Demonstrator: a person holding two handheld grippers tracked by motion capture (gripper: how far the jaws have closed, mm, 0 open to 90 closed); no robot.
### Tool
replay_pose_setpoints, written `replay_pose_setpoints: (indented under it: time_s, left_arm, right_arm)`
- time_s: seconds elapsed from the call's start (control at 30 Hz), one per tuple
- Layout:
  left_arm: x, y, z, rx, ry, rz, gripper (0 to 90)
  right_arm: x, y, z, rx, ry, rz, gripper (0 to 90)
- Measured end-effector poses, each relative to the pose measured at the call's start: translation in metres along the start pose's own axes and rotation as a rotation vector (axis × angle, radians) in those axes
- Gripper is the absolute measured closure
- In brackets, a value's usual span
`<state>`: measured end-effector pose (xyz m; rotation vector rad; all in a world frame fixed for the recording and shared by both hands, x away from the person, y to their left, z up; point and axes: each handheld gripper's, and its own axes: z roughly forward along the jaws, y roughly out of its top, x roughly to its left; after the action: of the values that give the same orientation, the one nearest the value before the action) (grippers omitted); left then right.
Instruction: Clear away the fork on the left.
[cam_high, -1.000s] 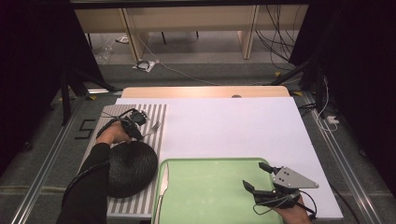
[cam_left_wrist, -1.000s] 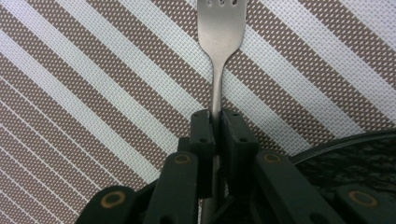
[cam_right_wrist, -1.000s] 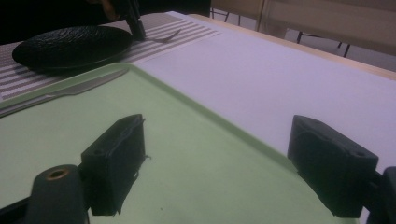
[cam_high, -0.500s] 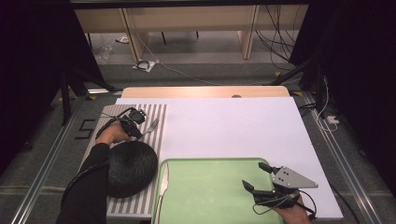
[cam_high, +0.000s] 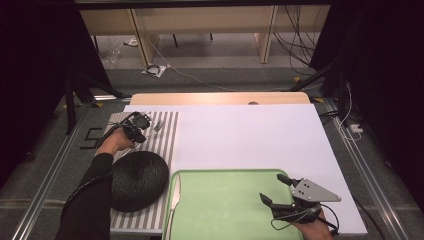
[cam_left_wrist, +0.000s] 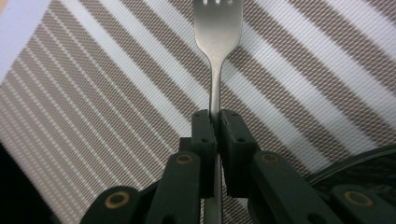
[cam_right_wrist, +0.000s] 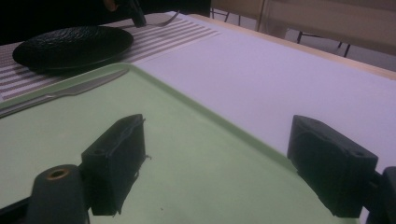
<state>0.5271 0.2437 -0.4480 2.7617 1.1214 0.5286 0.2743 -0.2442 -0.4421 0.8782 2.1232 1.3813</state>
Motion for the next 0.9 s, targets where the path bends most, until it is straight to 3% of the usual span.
replay_pose_setpoints:
  time_s: [0.37, 0.7, 0.9]
  left_arm:
    - [0.0, -0.002, -0.018, -0.008, 0.031, 0.008, 84.5]
    - [-0.011, -0.001, -0.044, -0.058, -0.024, -0.045, 84.5]
    - [-0.026, 0.0, -0.057, -0.071, -0.052, -0.041, 84.5]
  right_arm:
    - [0.001, 0.0, 0.0, 0.009, -0.002, 0.001, 20.1]
    - [0.001, 0.0, 0.0, 0.007, 0.0, -0.002, 20.2]
    - [0.001, 0.0, 0.0, 0.005, 0.0, 0.0, 20.2]
